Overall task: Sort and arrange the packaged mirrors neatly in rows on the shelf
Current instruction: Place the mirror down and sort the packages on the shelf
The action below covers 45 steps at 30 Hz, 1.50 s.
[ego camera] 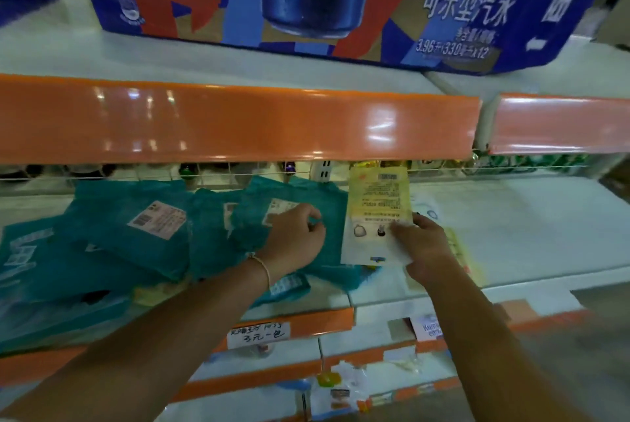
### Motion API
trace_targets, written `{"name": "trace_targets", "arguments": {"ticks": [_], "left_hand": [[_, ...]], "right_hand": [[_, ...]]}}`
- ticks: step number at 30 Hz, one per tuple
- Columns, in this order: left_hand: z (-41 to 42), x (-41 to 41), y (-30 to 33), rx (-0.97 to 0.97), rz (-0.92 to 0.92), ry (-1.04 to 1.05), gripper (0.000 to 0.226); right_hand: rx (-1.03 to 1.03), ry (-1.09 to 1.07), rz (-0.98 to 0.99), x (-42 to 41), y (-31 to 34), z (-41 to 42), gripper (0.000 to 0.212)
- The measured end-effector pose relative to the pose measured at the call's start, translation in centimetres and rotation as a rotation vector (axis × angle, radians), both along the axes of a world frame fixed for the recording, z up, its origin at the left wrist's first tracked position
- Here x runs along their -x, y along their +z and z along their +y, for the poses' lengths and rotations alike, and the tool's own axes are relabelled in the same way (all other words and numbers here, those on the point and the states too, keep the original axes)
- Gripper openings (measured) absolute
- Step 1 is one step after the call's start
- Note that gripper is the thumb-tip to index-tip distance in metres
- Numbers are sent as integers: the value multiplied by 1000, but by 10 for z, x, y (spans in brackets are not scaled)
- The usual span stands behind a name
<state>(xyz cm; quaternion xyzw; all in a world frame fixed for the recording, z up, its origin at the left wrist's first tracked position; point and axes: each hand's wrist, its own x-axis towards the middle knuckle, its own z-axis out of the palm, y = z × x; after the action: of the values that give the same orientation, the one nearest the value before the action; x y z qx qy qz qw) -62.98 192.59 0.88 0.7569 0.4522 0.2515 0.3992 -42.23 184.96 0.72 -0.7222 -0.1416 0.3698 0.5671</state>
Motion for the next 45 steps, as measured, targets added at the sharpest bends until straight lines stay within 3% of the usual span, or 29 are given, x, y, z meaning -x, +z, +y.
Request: {"name": "trace_targets", "arguments": {"ticks": [4,8,11,17,27,31,36,41,43,45], "left_hand": [[-3,-44,4,-22,22,-24,18],[-11,-92,6,5,32,-29,16],[-20,-127,3,-11,52,-26,20],[-32,-171,-2,-49,118,24,23],[-46,-172,-8,-34,145,121,22],[-42,-152,-8,-4,118,142,22],[-34,-115,-3,12,61,215,19],[-30,-64,6,4,82,312,17],[-30,-44,9,10,88,346,16],[-28,-24,8,11,91,383,18]], "right_hand": [[-3,8,-33,-45,-5,-14,26],[52,82,-185,-86,-8,-28,21],[84,143,-348,-116,-15,-34,29],[169,289,-468,-156,-26,-37,46],[384,493,-816,-160,-33,-32,61],[391,488,-972,-142,-23,-25,55],[166,551,-889,-94,-11,-3,42],[138,609,-406,-18,-6,18,27],[147,606,-300,7,-6,24,12],[167,585,-267,23,-6,27,13]]}}
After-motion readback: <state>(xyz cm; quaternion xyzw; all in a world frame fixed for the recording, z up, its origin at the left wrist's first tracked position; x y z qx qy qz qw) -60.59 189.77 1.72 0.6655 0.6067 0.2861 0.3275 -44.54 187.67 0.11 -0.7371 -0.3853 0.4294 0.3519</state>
